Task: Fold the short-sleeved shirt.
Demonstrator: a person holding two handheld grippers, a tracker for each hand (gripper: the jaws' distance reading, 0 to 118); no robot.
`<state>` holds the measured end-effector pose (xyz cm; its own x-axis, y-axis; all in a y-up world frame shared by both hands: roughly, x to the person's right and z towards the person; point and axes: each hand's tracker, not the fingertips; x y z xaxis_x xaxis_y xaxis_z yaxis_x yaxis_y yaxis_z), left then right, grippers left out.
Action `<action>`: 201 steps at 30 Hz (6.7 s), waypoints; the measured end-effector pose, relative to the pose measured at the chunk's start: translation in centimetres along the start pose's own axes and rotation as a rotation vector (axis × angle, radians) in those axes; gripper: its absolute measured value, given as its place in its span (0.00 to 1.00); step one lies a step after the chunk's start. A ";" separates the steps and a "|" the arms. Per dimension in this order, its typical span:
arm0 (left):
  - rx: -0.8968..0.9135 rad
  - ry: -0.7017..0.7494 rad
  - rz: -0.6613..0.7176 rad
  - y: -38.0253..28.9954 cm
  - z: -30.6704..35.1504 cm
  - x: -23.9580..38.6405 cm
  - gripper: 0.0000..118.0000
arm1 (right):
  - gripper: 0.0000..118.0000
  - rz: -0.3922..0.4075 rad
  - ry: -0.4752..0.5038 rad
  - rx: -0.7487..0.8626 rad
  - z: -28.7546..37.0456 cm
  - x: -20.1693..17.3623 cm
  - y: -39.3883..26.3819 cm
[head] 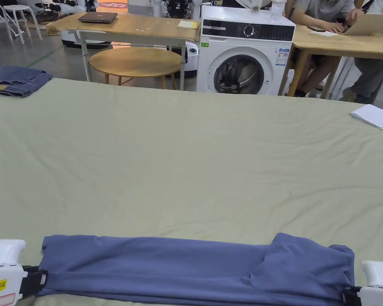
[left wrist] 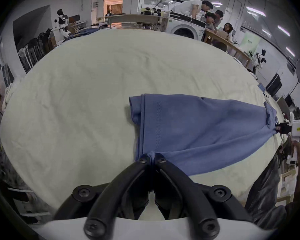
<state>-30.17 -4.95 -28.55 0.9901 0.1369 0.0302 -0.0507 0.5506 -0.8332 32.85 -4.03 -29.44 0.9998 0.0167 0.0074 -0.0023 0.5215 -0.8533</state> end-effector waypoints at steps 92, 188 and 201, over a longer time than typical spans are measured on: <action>-0.029 -0.540 0.376 5.2 -2.0 -5.4 0.02 | 0.00 0.077 0.037 0.661 3.4 -18.8 7.1; -0.088 -0.635 0.331 7.7 -3.3 6.9 0.05 | 0.00 0.069 0.020 0.648 3.9 -16.6 6.0; -0.092 -0.633 0.402 4.2 -4.2 -2.7 0.49 | 0.00 0.044 0.044 0.743 6.1 -18.2 6.1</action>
<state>-32.48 -6.46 -34.43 0.6324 0.7746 0.0023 -0.3532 0.2910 -0.8891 14.57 4.05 -31.58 0.9983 0.0253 -0.0527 -0.0388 0.9608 -0.2744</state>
